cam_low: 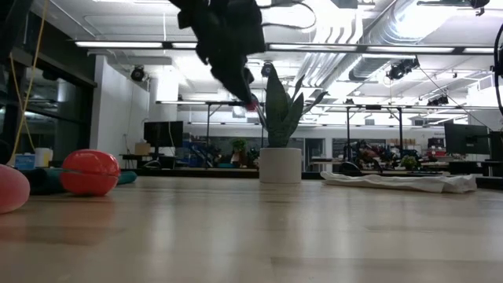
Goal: Pick and placing Produce into tupperware
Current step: Put the red cherry into the black bin
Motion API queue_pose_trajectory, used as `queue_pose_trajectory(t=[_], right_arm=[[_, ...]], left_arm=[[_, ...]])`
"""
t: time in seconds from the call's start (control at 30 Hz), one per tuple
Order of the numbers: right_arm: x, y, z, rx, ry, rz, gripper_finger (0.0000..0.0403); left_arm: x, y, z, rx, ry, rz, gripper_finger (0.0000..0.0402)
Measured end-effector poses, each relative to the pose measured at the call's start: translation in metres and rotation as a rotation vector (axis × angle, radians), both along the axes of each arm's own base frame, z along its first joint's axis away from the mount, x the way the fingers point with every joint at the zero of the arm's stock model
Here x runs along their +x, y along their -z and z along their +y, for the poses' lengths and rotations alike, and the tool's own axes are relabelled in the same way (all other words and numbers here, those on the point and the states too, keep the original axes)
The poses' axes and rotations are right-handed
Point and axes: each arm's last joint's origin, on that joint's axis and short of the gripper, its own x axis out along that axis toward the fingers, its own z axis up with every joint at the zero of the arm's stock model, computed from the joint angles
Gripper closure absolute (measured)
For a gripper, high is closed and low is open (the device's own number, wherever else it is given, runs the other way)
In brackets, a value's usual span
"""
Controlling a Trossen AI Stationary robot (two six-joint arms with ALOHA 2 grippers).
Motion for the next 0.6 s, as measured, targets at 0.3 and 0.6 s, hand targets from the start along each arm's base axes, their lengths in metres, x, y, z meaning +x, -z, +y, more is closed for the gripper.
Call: queue_pose_trajectory(t=[0.3, 0.6], right_arm=[[0.000, 0.000, 0.000, -0.007, -0.001, 0.002, 0.0206], [0.000, 0.000, 0.000, -0.012, -0.010, 0.007, 0.0206]], left_arm=[[0.007, -0.043, 0.003, 0.033, 0.002, -0.089, 0.0293], [0.008, -0.094, 0.002, 0.055, 0.009, -0.205, 0.0293]])
